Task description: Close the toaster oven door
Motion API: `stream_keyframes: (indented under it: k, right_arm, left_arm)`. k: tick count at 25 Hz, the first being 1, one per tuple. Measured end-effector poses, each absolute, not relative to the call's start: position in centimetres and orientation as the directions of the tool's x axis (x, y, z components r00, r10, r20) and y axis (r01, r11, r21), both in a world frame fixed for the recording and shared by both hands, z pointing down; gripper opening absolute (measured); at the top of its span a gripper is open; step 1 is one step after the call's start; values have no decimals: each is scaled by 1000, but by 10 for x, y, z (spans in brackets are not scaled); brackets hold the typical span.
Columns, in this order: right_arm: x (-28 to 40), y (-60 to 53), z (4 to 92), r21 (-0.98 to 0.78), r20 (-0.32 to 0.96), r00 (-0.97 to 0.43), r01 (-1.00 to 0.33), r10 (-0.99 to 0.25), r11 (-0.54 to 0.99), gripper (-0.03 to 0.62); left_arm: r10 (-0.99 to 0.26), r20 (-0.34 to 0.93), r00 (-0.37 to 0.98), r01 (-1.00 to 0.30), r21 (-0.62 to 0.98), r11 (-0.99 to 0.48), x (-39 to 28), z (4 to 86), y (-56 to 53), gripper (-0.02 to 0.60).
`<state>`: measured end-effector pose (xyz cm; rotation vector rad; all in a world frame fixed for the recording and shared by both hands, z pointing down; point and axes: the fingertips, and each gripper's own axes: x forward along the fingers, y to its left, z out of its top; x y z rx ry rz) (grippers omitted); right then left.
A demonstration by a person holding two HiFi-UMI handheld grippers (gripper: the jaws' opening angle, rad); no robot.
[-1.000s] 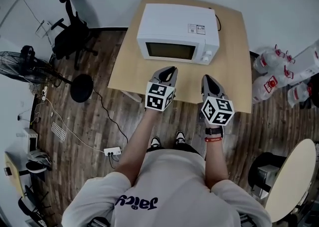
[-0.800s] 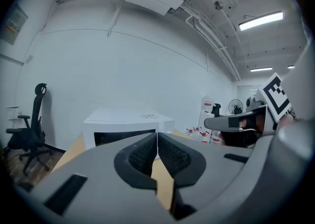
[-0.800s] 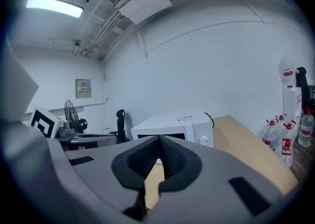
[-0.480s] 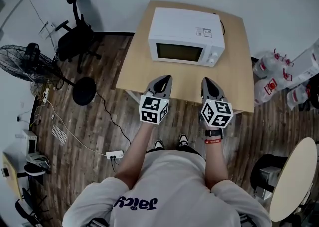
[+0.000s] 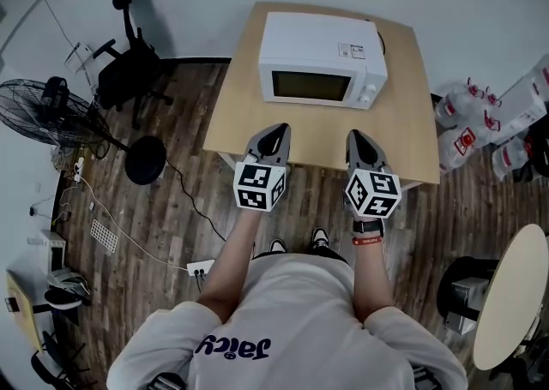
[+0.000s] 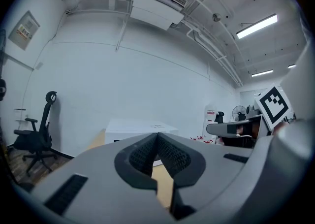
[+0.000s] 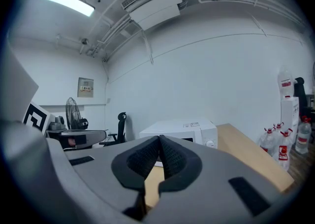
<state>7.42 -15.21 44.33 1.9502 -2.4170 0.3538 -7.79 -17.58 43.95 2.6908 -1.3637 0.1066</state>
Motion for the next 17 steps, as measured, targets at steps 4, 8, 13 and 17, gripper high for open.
stream_keyframes:
  k: [4,8,13,17]
  right_arm:
    - [70,-147,447,-169,161,-211,-968,-964,184,15]
    - [67,-142,453,-170,170,-205,-970,-964,176,15]
    - [48,-142,468,-181,200,-268,-955,-942,233,15]
    - [39,-159,476,-192,210,-363,-926,-908,326,15]
  left_arm:
    - [-795,113,596,-803,100,-588,-84,442,-174,19]
    - [-792,103,602,-796,144,-587,-89,449,-171,20]
    - [-718,4,697,-687,293,-665,-95,453,-167,20]
    - [-661,-105,743,-586,377,-718,-102,449,-176,20]
